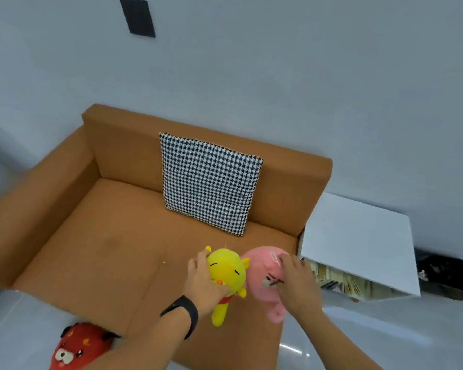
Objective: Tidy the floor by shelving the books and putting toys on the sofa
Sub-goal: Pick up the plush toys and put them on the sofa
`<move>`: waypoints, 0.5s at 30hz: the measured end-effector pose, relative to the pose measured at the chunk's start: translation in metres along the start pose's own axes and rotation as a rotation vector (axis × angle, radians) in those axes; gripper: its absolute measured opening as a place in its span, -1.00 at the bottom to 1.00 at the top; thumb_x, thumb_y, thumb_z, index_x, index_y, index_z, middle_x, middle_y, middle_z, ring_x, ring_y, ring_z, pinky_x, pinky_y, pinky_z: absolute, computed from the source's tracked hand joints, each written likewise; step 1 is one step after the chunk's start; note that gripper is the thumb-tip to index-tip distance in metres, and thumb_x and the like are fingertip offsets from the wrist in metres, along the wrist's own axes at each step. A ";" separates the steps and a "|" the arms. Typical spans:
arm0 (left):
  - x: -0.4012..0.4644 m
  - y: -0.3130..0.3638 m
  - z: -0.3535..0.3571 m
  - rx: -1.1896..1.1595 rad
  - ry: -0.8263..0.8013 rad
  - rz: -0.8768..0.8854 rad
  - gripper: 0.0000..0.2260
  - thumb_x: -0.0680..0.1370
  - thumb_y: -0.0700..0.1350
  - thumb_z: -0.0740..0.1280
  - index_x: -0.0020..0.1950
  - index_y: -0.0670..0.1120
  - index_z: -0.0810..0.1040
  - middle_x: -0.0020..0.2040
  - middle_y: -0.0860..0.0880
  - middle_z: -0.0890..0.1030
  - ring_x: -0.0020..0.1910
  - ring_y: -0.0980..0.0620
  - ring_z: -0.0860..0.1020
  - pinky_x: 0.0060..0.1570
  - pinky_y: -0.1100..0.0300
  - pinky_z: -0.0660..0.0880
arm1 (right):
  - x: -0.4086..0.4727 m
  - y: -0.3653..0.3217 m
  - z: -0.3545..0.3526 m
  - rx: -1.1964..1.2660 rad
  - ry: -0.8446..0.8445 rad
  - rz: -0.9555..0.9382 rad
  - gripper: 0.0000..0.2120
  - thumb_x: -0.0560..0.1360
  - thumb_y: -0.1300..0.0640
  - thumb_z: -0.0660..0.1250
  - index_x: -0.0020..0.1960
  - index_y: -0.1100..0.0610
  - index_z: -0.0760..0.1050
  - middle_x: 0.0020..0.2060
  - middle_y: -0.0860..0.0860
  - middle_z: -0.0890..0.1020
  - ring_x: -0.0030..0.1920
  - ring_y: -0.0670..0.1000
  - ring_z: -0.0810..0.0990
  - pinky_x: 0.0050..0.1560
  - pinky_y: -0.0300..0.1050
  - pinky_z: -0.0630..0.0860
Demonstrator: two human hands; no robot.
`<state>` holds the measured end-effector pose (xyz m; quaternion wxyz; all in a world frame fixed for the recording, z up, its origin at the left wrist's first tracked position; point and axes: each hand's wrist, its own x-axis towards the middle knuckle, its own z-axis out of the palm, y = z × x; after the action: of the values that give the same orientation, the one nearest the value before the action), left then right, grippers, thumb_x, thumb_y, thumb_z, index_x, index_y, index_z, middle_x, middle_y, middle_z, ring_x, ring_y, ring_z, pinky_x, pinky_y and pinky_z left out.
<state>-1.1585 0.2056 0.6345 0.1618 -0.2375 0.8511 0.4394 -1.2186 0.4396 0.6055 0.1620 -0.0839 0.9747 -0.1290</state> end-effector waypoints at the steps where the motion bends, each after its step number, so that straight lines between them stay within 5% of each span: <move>1: 0.023 0.007 0.010 0.012 0.005 -0.006 -0.07 0.17 0.09 0.52 0.46 0.11 0.15 0.21 0.05 0.24 0.10 -0.09 0.50 0.07 0.02 0.53 | 0.022 0.009 0.004 -0.017 -0.003 0.000 -0.47 0.48 0.27 0.24 0.41 -0.04 0.31 0.33 -0.08 0.43 0.22 0.05 0.37 -0.01 -0.10 0.46; 8: 0.198 0.021 0.122 0.136 0.066 0.050 -0.25 0.32 -0.02 0.55 0.35 0.05 0.17 0.20 0.03 0.21 0.07 -0.15 0.52 -0.06 0.01 0.55 | 0.181 0.100 0.071 -0.078 -0.092 0.064 -0.56 0.51 0.31 0.21 0.34 0.02 0.31 0.30 -0.03 0.38 0.22 0.10 0.36 -0.20 -0.05 0.39; 15: 0.324 0.004 0.191 0.223 0.032 0.138 -0.32 0.38 -0.14 0.58 0.32 -0.10 0.21 0.31 -0.10 0.25 0.22 -0.19 0.46 0.06 0.09 0.43 | 0.270 0.141 0.139 0.028 -0.001 0.142 -0.72 0.58 0.24 0.16 0.26 0.05 0.29 0.21 0.00 0.35 0.22 0.09 0.34 -0.22 -0.01 0.39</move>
<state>-1.4179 0.2804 0.3728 0.1429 -0.1658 0.9114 0.3484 -1.4409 0.4876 0.3591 0.1723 -0.0123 0.9762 -0.1309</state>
